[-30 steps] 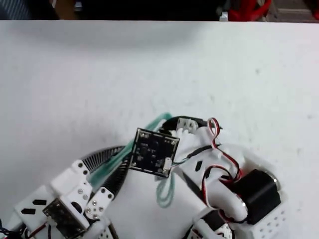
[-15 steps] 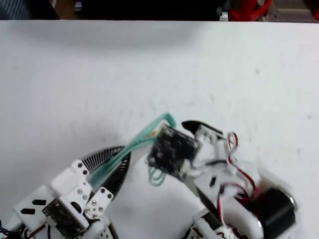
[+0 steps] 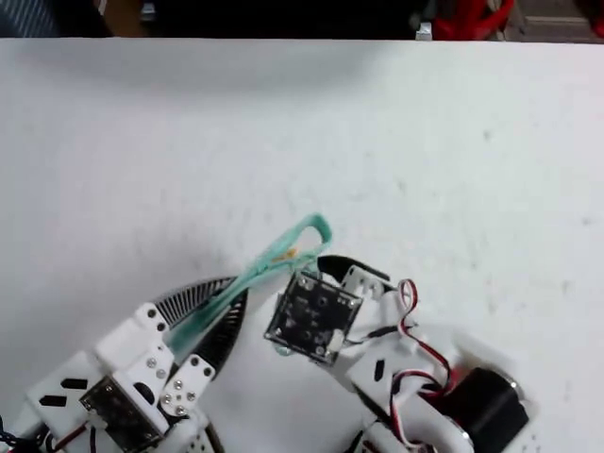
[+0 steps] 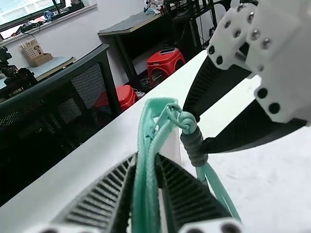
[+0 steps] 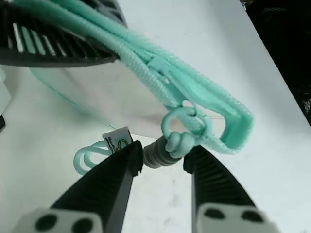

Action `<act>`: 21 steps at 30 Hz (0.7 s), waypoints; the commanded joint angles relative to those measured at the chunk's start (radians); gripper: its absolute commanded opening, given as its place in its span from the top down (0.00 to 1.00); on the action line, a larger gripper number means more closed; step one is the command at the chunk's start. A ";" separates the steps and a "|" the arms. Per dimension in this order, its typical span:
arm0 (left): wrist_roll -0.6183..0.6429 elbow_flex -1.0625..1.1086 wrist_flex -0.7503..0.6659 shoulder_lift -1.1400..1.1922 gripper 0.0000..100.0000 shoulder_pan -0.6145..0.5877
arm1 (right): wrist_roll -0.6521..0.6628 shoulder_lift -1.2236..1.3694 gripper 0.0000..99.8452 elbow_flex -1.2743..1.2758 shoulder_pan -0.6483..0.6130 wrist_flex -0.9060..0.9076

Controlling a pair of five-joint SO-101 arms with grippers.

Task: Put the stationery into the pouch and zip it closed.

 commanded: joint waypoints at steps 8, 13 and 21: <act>-0.003 -0.006 0.014 0.004 0.98 0.004 | -0.072 -0.012 0.99 0.087 0.048 -0.186; -0.003 -0.006 0.014 0.004 0.98 0.008 | -0.046 -0.145 0.98 -0.041 0.148 -0.157; -0.003 -0.005 0.014 0.004 0.98 0.008 | -0.037 -0.139 0.98 -0.037 0.302 -0.326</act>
